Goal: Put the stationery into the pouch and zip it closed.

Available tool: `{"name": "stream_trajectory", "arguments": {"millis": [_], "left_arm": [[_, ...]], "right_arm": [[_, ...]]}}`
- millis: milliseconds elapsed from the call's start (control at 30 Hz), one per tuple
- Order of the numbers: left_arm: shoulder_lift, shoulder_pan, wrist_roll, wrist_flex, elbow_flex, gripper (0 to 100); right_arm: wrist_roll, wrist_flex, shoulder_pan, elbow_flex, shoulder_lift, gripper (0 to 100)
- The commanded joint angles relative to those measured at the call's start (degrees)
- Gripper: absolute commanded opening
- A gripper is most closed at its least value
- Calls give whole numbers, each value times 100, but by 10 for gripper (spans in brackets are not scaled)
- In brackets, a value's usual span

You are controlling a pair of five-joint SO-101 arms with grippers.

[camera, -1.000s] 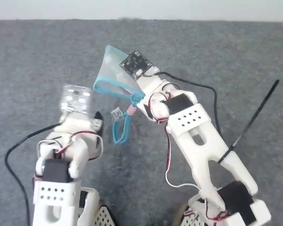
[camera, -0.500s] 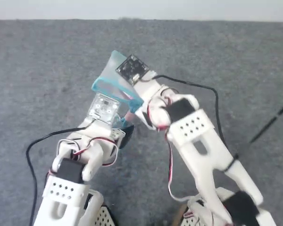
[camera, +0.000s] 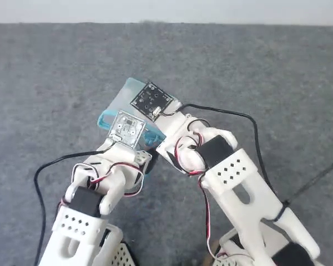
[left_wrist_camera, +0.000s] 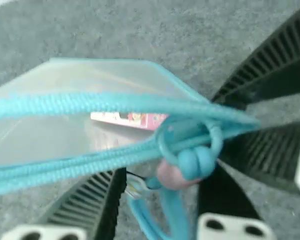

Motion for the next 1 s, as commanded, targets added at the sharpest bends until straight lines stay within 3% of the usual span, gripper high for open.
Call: {"name": "stream_trajectory", "arguments": {"millis": [0,67,167,400,967], "left_arm": [[-105,0,123,-264,-13,58],[-105,0,105,-264,-13,4],[-105,-35,53,-246,-13,10],[-105,-897,-88,-202,-40,9],[-70,-1952,-97,-246,-136,9]], "right_arm": [[-44,-57,-31,26,-347,8],[0,-180,-22,149,-347,8],[158,-338,31,360,-347,8],[396,-453,646,624,-347,8],[563,-558,1015,905,-347,8]]}}
